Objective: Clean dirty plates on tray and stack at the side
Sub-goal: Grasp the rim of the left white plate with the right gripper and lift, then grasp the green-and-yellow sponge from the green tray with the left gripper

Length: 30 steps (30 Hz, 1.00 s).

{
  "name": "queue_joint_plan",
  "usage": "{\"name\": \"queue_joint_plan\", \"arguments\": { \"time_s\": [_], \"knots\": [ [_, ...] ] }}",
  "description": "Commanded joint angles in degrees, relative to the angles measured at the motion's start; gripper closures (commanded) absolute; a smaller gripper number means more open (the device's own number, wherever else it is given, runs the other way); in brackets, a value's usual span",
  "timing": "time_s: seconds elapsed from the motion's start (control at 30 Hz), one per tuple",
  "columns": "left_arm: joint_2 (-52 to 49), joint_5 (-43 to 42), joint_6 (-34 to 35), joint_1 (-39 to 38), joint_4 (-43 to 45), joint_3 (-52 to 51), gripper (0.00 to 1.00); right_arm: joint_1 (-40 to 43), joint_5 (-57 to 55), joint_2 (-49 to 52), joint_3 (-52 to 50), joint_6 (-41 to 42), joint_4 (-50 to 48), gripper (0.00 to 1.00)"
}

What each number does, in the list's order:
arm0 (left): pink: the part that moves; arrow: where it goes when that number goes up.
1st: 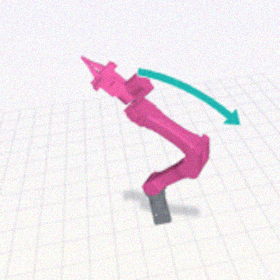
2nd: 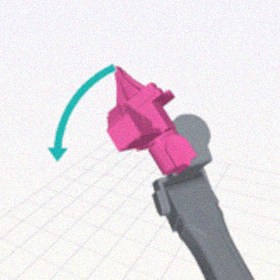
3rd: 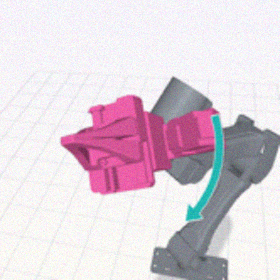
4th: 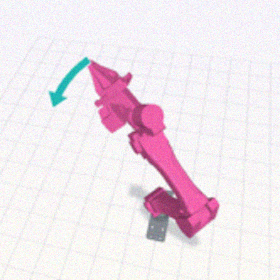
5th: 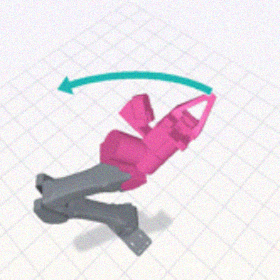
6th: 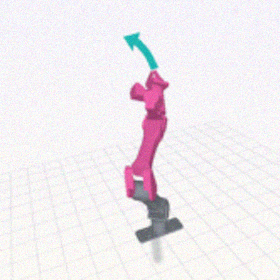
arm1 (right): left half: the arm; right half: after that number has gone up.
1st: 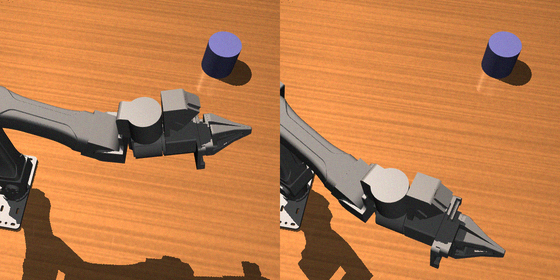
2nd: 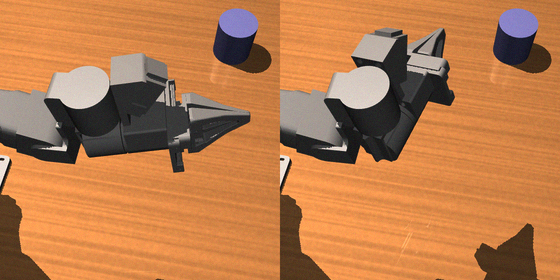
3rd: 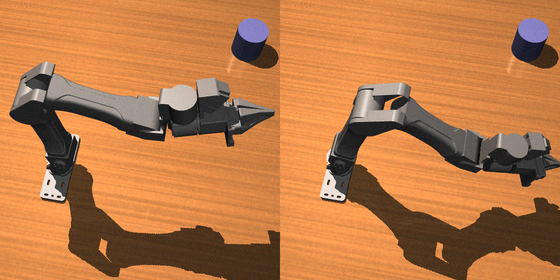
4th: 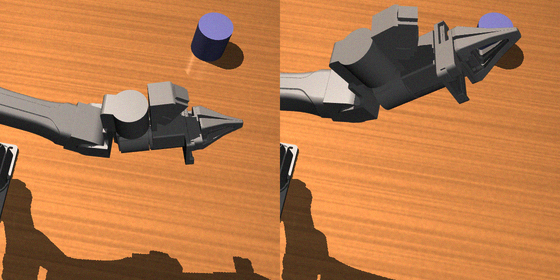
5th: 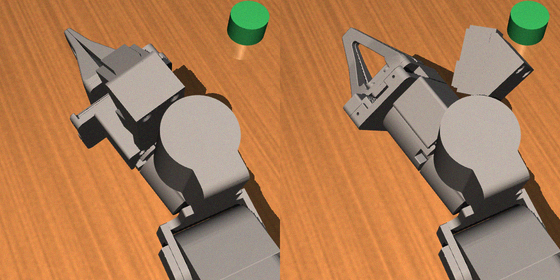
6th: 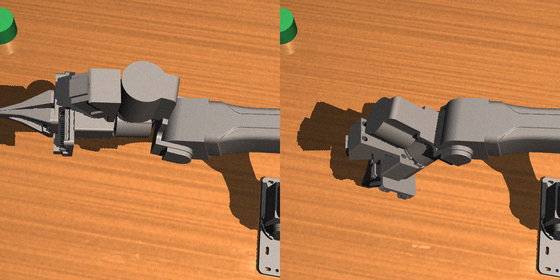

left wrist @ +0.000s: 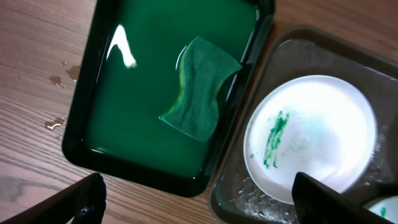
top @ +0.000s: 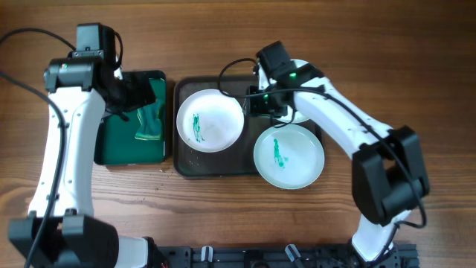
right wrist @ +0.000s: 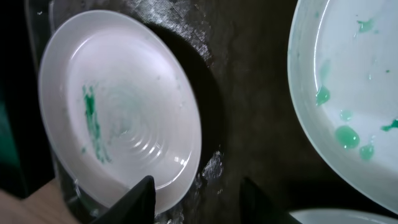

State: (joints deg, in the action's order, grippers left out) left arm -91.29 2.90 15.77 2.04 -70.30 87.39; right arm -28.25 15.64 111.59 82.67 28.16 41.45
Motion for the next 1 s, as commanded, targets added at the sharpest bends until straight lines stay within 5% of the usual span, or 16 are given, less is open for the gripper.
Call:
{"name": "queue_joint_plan", "arguments": {
  "time_s": [0.0,0.2,0.5,0.7,0.97],
  "knots": [
    [-3.37,1.27,1.22,0.11,0.0,1.07,0.05,-1.77,-5.31,3.82,1.57,3.5,-1.81,0.6],
    [-4.52,1.36,1.16,0.11,0.42,1.05,0.0,-3.41,-4.85,8.2,1.57,2.03,-5.05,0.69],
    [-4.52,3.23,1.2,0.13,0.48,0.9,0.04,-4.04,-4.37,11.78,1.53,6.58,-8.0,0.96],
    [-5.22,3.19,0.59,1.62,0.76,0.57,0.11,-4.04,-4.39,12.13,1.53,6.51,-7.91,0.96],
    [-15.5,-1.88,-8.33,3.98,5.68,0.57,0.3,-4.04,-4.2,12.13,1.53,6.34,-7.96,0.96]
  ]
}}
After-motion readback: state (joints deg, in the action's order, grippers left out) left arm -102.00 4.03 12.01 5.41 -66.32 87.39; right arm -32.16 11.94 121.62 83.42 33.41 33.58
